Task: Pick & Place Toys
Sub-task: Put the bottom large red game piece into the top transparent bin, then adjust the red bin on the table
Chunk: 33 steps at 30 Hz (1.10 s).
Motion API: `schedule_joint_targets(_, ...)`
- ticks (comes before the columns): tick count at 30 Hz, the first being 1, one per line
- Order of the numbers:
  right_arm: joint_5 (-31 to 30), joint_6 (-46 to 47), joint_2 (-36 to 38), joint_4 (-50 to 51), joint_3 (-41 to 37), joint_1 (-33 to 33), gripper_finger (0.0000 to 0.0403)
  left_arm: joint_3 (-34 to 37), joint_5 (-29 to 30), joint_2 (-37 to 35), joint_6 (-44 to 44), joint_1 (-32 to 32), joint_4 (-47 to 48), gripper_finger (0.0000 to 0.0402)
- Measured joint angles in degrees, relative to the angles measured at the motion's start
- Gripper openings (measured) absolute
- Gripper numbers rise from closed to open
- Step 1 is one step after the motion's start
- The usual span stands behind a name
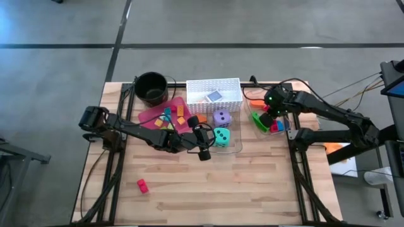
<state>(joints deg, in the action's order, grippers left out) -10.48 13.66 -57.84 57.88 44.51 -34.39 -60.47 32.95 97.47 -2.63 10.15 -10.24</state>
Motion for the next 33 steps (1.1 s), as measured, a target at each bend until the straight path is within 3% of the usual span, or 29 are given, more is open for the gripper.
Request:
schedule_joint_targets(14,0.43,1.74,0.07,-2.90,-0.02,0.02,0.0017,0.00,0.01,0.00,-0.02,0.02,0.00,0.0164)
schedule_joint_targets(26,0.08,1.34,0.00,-3.58,-0.13,0.02,0.0179,0.02,0.00,0.00,-0.02,0.02,0.00,0.0164)
schedule_joint_targets(33,0.14,1.26,0.01,-6.07,-0.13,0.03,0.0216,0.02,0.02,0.00,-0.02,0.02,0.00,0.0164)
